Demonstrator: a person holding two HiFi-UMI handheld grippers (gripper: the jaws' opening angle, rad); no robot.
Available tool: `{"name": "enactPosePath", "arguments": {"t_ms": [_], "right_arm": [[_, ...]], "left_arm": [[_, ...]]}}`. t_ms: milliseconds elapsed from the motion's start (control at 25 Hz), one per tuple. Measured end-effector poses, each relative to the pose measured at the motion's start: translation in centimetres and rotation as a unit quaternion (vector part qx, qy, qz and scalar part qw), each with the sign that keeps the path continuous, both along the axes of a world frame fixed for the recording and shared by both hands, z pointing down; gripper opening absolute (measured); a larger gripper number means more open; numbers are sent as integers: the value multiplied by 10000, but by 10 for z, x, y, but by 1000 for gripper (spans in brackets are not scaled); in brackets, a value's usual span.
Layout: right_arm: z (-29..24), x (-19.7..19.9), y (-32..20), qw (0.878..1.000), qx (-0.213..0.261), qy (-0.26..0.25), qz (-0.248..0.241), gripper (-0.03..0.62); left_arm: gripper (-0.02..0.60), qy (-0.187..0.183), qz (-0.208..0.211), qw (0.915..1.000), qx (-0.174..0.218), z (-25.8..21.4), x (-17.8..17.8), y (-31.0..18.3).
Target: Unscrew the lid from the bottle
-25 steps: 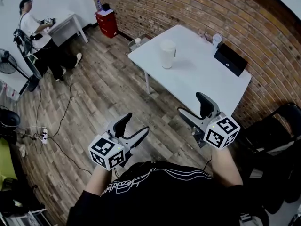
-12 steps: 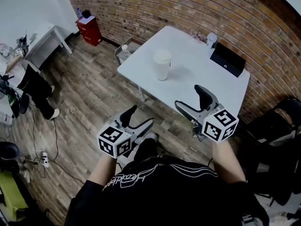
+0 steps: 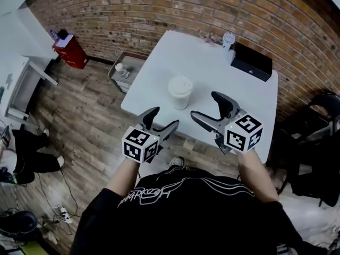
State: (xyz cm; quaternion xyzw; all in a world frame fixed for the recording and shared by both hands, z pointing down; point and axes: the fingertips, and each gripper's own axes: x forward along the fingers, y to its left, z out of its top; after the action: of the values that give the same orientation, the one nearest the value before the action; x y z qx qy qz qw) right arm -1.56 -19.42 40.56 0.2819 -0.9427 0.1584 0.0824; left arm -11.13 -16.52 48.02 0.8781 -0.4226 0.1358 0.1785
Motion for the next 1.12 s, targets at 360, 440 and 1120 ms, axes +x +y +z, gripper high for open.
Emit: {"name": "enactPosePath", "arguments": {"t_ms": [360, 440, 1120], "right_arm": [[32, -37, -48, 9984, -155, 550, 17, 416], [39, -43, -54, 9974, -191, 687, 18, 411], [56, -64, -71, 9943, 130, 1060, 79, 336]], "left_arm": [[371, -148, 936, 9954, -137, 34, 9, -69], [371, -185, 1188, 9927, -124, 38, 14, -76], [351, -259, 1938, 9807, -49, 51, 26, -95]]}}
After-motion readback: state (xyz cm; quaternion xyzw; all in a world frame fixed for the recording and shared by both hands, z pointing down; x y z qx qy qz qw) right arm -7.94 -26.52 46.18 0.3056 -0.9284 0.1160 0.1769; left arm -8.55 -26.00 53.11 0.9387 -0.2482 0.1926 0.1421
